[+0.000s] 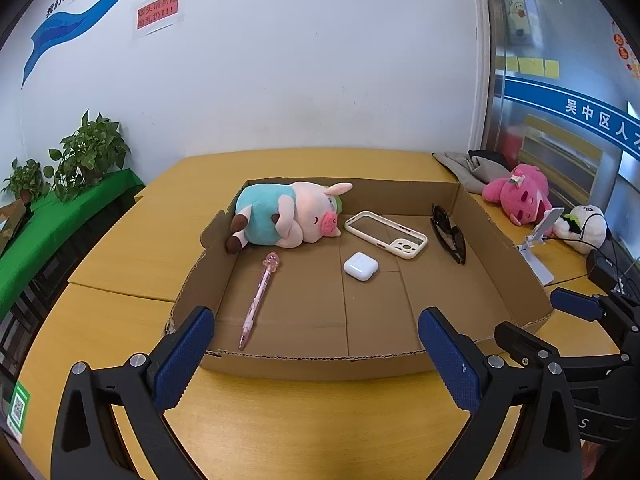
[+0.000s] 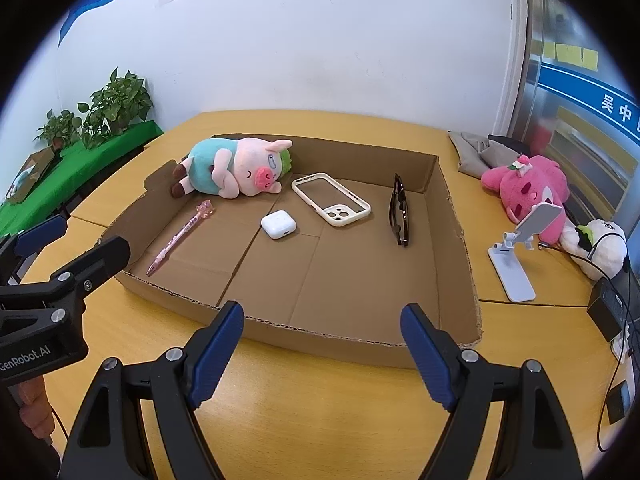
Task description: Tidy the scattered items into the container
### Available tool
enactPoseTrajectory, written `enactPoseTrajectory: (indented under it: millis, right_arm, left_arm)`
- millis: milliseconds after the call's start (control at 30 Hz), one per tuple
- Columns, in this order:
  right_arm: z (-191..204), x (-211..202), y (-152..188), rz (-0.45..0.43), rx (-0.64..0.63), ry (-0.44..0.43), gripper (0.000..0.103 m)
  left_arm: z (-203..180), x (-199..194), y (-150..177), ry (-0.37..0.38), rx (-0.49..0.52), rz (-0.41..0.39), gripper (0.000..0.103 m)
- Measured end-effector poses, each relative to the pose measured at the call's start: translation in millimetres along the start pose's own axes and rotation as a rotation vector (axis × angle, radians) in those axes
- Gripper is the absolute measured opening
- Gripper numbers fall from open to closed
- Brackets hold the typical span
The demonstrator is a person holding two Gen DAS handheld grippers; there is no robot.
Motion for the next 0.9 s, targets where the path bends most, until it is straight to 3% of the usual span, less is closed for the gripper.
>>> enactPoseTrajectory:
  millis: [367,900]
  right_arm:
    - [3,6,2,0.010,0.002,-0.003,0.081]
    - [1,5,8,0.023,0.004,0.012,0.081]
  left_arm:
    - [1,6,4,-0.050,0.017,0.026,0.103]
    - [-1,12,13,-0.052,0.010,0.079,0.103]
Point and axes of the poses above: each gripper's, at about its wrist camera, not at the fingertips, and x roughly the way its jaws point, z to its left, y to its underside, the point moved 1 cm from there along x, roughly the way its jaws point, and after that the axes turned 4 degrees about y, right-handed, at the moved point
